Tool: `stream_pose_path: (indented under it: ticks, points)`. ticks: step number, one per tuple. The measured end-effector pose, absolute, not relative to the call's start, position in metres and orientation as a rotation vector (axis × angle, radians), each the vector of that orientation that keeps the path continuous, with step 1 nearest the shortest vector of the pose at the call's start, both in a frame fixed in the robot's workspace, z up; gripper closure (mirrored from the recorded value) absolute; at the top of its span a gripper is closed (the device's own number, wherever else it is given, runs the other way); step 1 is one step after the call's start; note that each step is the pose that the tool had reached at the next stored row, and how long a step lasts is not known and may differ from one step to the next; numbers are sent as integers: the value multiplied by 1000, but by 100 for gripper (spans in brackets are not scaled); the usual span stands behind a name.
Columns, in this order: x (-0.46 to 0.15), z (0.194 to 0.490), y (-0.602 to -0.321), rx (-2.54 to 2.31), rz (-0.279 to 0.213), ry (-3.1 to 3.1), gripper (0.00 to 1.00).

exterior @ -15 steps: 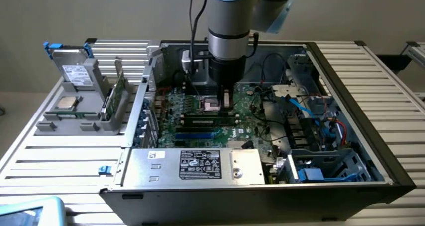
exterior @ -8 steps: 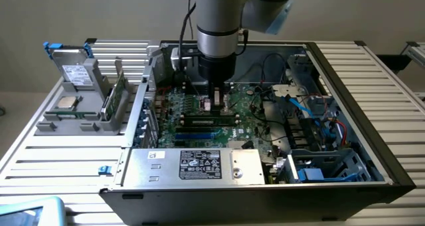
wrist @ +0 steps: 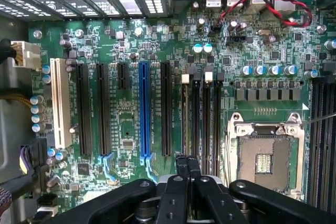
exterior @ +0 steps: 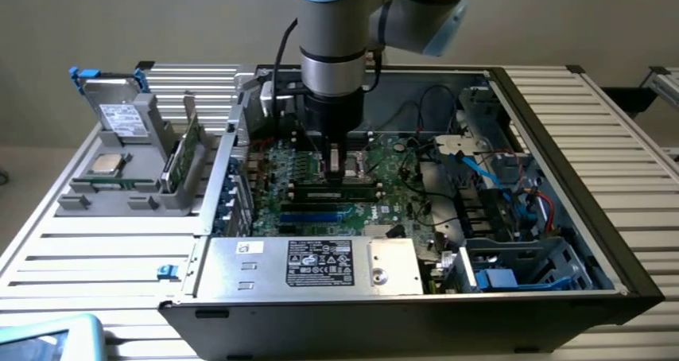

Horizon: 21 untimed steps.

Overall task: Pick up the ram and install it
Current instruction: 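Press down the ram until it locks into place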

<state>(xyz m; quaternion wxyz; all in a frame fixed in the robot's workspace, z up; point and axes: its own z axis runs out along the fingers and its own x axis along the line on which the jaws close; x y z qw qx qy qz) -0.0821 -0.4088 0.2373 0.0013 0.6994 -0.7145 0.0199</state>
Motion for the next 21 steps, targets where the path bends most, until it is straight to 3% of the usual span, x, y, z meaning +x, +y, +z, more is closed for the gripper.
stream_pose_path:
  ticks: [15, 21]
  points:
    - [-85, 226, -408, 2196, 75, -2243, 89]
    - [-84, 247, -407, 2196, 75, -2243, 89]
